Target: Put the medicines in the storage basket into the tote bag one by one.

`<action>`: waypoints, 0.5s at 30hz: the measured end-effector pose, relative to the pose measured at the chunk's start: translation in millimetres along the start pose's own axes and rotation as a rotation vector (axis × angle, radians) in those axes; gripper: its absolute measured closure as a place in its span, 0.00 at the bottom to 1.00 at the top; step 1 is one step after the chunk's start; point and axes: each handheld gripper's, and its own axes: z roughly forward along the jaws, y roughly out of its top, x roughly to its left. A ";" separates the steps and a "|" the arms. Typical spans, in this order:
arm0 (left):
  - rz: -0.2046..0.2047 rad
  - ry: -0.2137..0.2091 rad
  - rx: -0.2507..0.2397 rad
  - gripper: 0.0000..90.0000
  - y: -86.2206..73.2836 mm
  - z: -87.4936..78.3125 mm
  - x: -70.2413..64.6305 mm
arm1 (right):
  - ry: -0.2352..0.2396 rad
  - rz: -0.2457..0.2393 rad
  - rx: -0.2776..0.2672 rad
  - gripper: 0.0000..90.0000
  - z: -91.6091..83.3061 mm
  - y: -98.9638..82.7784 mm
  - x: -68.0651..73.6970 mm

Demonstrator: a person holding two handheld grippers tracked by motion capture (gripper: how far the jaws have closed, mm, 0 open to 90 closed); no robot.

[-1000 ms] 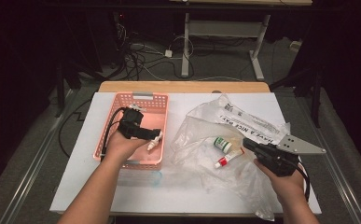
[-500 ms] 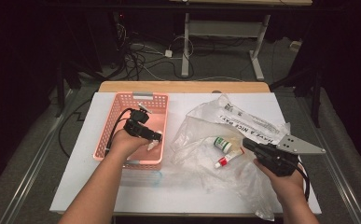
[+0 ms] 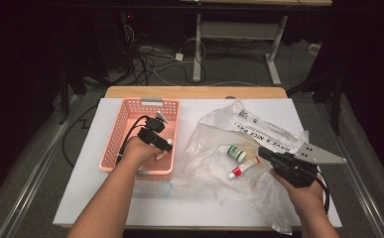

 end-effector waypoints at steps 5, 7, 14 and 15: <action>0.019 0.048 0.036 0.54 3.9 6.4 -6.7 | -0.001 0.002 -0.001 1.00 -0.3 0.2 0.3; 0.033 0.070 0.051 0.55 5.7 7.2 -9.5 | 0.000 0.002 -0.001 1.00 -0.3 0.0 0.1; 0.062 0.109 0.053 0.64 6.5 8.7 -15.4 | 0.002 -0.001 -0.001 1.00 -0.5 0.5 0.7; 0.062 0.109 0.051 0.64 6.2 8.6 -15.5 | 0.001 -0.001 -0.001 1.00 -0.7 0.5 0.7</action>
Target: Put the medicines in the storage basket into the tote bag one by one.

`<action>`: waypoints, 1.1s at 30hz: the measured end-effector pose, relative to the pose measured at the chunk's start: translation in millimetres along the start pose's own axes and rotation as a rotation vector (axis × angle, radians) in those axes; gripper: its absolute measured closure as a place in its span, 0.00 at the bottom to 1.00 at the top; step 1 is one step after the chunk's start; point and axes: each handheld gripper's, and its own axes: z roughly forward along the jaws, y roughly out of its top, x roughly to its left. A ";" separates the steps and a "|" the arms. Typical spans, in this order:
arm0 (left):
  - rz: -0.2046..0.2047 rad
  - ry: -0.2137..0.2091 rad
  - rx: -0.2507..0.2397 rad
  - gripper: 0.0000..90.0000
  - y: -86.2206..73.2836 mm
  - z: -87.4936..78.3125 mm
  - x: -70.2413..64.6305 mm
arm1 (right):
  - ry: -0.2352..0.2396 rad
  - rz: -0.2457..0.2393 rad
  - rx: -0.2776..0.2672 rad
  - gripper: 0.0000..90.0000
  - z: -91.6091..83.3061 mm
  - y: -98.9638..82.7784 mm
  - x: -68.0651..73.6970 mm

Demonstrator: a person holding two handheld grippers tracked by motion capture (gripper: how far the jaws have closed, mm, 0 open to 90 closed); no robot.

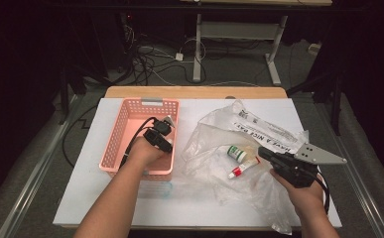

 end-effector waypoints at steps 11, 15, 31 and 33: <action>-0.032 -0.019 -0.087 0.64 -5.5 -15.4 2.2 | -0.002 0.008 -0.004 1.00 -0.8 -0.1 -0.9; -0.034 -0.027 -0.149 0.64 -12.1 -25.3 1.8 | -0.003 0.002 -0.003 1.00 -0.6 0.1 -0.6; -0.031 -0.052 -0.382 0.64 -46.3 -56.7 -3.6 | -0.001 -0.003 -0.008 1.00 -0.9 0.0 0.3; -0.027 -0.056 -0.415 0.64 -51.3 -61.4 -6.0 | -0.002 -0.003 -0.009 1.00 -0.9 -0.1 0.2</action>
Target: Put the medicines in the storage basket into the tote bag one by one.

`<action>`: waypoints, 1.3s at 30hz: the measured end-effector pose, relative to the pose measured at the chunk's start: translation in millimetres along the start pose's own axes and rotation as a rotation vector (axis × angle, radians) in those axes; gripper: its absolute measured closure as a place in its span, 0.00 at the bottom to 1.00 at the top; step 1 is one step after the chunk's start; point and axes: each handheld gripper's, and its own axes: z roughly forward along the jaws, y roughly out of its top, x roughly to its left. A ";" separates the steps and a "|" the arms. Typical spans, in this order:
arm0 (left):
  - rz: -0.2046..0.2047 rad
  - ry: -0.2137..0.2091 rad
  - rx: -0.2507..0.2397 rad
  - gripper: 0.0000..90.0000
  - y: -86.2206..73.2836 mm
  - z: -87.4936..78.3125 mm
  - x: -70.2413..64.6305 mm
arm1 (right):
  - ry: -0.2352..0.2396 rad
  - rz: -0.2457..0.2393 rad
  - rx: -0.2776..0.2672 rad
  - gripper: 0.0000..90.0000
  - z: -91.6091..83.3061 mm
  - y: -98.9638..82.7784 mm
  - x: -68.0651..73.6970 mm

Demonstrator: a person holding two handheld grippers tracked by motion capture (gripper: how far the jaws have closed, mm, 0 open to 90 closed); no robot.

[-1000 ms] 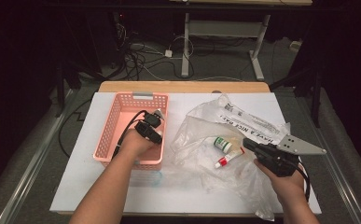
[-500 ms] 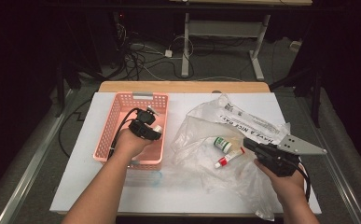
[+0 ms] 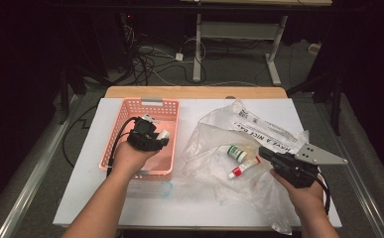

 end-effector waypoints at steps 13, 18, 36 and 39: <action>0.039 0.003 -0.180 0.64 -23.9 -24.3 -22.9 | -0.004 -0.001 0.002 1.00 -0.3 -0.2 0.7; 0.037 -0.006 -0.235 0.64 -34.9 -27.6 -26.7 | -0.005 -0.003 0.003 1.00 0.1 -0.4 1.3; 0.082 -0.068 -0.339 0.64 -51.1 -36.4 -53.7 | -0.003 -0.014 0.015 1.00 3.9 -2.6 5.3; 0.095 -0.088 -0.358 0.64 -48.8 -40.3 -61.9 | -0.003 -0.014 0.013 1.00 3.3 -2.0 5.5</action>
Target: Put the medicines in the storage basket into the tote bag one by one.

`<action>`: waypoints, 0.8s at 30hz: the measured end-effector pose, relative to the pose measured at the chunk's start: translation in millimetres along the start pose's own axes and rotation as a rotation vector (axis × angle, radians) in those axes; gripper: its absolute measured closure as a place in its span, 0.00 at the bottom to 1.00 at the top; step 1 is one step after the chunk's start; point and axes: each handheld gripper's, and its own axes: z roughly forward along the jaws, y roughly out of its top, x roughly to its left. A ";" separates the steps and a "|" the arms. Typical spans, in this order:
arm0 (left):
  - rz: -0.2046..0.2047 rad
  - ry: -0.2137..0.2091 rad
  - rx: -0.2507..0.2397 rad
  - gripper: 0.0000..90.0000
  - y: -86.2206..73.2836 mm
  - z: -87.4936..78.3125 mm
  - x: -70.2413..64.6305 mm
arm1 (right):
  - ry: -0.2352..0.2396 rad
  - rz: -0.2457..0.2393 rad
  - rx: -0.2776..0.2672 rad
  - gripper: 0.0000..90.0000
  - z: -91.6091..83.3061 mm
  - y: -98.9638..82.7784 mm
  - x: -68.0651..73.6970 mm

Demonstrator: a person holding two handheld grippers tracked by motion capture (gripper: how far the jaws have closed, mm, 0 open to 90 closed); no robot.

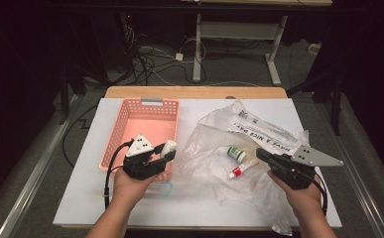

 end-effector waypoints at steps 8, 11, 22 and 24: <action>0.042 -0.049 -0.052 0.64 13.6 -5.2 -25.6 | 0.004 -0.001 -0.004 1.00 0.2 1.2 0.3; 0.050 -0.068 -0.063 0.64 16.8 -4.1 -34.0 | 0.006 -0.001 -0.006 1.00 0.3 1.8 0.4; 0.107 -0.143 -0.024 0.64 17.6 19.4 -68.5 | 0.010 -0.002 -0.011 1.00 1.8 3.3 1.8; 0.113 -0.151 -0.014 0.64 17.5 25.8 -73.9 | 0.014 -0.003 -0.015 1.00 2.2 3.6 2.0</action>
